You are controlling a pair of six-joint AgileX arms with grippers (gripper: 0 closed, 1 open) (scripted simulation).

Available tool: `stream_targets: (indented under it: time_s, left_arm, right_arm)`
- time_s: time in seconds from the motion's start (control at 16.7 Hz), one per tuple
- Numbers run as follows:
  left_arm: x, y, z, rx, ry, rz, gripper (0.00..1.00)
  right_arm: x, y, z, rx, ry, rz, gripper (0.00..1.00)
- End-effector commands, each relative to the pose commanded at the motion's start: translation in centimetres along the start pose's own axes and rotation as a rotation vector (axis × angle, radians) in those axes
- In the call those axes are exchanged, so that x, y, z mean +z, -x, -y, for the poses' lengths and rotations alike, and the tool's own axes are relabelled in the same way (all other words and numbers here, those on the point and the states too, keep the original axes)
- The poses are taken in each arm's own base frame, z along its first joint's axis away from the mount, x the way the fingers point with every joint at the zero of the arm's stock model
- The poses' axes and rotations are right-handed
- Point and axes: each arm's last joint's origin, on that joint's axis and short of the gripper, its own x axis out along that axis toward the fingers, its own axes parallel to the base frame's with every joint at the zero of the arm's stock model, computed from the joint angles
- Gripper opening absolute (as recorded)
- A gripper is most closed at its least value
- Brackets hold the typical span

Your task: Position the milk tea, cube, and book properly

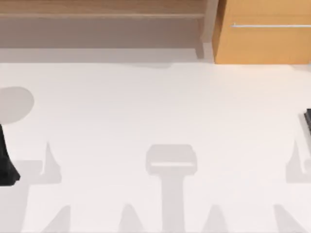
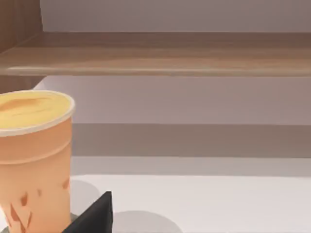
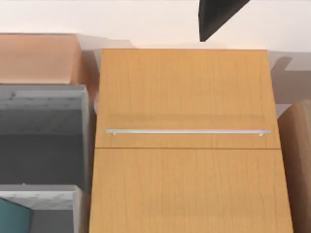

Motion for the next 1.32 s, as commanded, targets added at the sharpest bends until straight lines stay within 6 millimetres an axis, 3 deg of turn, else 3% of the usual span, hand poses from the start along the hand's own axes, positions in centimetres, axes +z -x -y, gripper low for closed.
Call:
stream_targets:
  time_s: [0.18, 0.36, 0.54, 0.72, 0.9, 1.08, 1.32]
  left_arm:
    - [0.0, 0.0, 0.0, 0.0, 0.0, 0.0, 1.0]
    - [0.0, 0.0, 0.0, 0.0, 0.0, 0.0, 1.0]
    - [0.0, 0.0, 0.0, 0.0, 0.0, 0.0, 1.0]
    - [0.0, 0.0, 0.0, 0.0, 0.0, 0.0, 1.0]
    - [0.0, 0.0, 0.0, 0.0, 0.0, 0.0, 1.0]
    - [0.0, 0.0, 0.0, 0.0, 0.0, 0.0, 1.0]
    - [0.0, 0.0, 0.0, 0.0, 0.0, 0.0, 1.0]
  right_arm:
    - [3.0, -0.4, 0.2, -0.003, 0.003, 0.025, 1.0]
    - [7.3, -2.3, 0.8, -0.004, 0.009, 0.039, 1.0]
    - [11.5, -6.3, 1.9, -0.007, 0.016, 0.035, 1.0]
    - [14.2, -12.4, 4.1, -0.009, 0.019, 0.017, 1.0]
    - [14.6, -19.2, 7.2, -0.008, 0.019, -0.002, 1.0]
    - [13.1, -25.4, 10.7, -0.007, 0.018, -0.011, 1.0]
    - [9.8, -30.7, 14.8, -0.007, 0.019, -0.014, 1.0]
